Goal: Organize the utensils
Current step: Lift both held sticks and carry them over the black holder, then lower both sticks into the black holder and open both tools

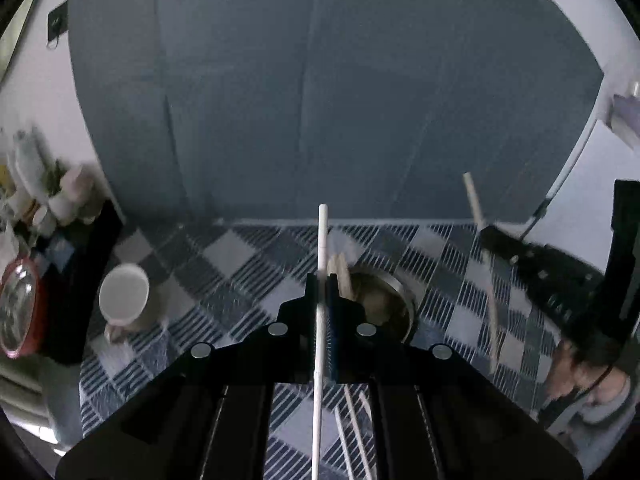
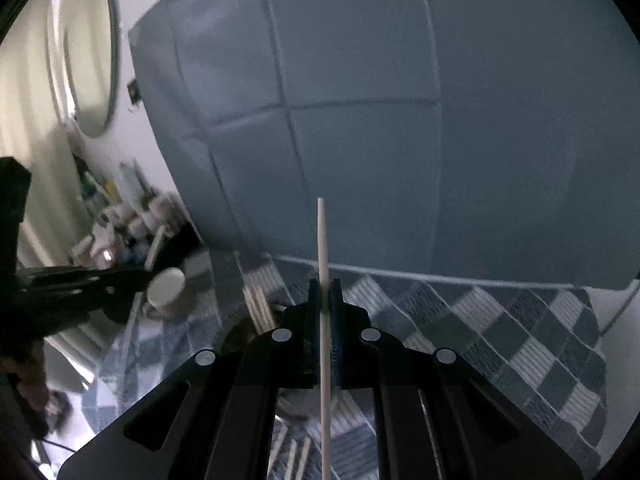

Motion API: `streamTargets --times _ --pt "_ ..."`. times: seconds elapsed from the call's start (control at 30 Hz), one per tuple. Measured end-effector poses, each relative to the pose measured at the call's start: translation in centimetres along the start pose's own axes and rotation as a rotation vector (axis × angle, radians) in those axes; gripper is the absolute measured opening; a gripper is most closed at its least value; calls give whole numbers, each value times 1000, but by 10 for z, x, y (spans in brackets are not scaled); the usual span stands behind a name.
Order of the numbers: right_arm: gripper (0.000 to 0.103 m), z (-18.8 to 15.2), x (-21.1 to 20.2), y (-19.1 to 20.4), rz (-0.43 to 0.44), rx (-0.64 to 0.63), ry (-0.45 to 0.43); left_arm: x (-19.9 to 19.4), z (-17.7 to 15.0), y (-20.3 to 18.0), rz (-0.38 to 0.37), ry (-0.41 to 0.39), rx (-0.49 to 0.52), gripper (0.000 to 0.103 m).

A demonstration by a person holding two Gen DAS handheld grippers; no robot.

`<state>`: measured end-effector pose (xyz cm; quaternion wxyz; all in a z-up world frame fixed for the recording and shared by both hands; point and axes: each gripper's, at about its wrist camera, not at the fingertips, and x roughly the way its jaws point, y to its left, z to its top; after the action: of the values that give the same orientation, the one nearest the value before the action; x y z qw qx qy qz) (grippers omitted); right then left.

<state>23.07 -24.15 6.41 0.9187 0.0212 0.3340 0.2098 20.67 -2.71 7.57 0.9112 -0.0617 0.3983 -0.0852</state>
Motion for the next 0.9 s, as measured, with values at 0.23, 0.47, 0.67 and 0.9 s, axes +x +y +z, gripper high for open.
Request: streamTargets --times 0.23,0.47,0.67,0.9 --pt "5 22 9 15 29 -10 -29 18 23 0 -46 -34 -46 5" --pt "5 33 24 17 49 3 -67 40 31 2 -99 -56 -64 5" --pt "5 38 41 8 99 53 -113 52 41 -4 -162 -123 -67 5" --pt "5 31 66 1 141 105 -163 63 44 -4 -187 -217 -85 5"
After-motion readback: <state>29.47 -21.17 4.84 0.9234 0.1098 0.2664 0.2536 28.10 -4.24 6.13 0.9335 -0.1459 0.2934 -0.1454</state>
